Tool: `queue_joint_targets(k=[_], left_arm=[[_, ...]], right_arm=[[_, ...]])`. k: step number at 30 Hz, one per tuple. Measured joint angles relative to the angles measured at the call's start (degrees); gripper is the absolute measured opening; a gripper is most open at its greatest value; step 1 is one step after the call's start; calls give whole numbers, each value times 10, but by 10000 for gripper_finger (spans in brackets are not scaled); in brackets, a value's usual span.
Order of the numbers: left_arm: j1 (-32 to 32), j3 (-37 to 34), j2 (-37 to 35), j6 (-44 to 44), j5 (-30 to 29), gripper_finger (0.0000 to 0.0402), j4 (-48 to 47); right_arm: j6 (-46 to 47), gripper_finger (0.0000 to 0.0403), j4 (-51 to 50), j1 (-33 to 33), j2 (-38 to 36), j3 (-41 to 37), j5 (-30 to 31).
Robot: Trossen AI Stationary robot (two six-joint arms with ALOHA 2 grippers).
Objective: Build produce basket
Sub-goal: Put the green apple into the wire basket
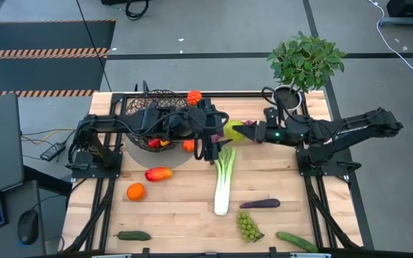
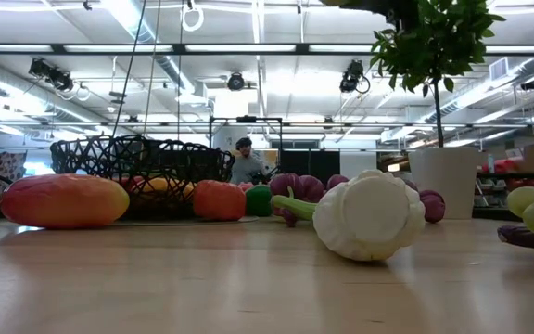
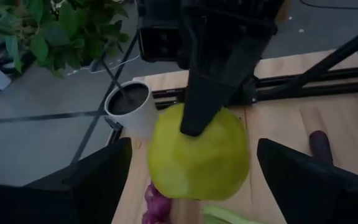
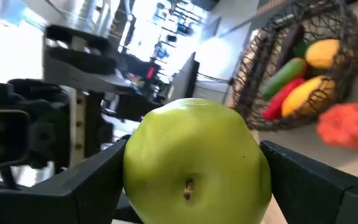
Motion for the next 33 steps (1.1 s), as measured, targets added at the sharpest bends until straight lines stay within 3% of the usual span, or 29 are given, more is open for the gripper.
queue_joint_targets(k=[18, 33], left_arm=[[-1, 0, 1, -20, 3, 356, -2], [0, 2, 0, -20, 2, 354, -21]], right_arm=[[-5, 356, 121, -3, 42, 0, -44], [-5, 358, 151, -3, 54, -1, -44]])
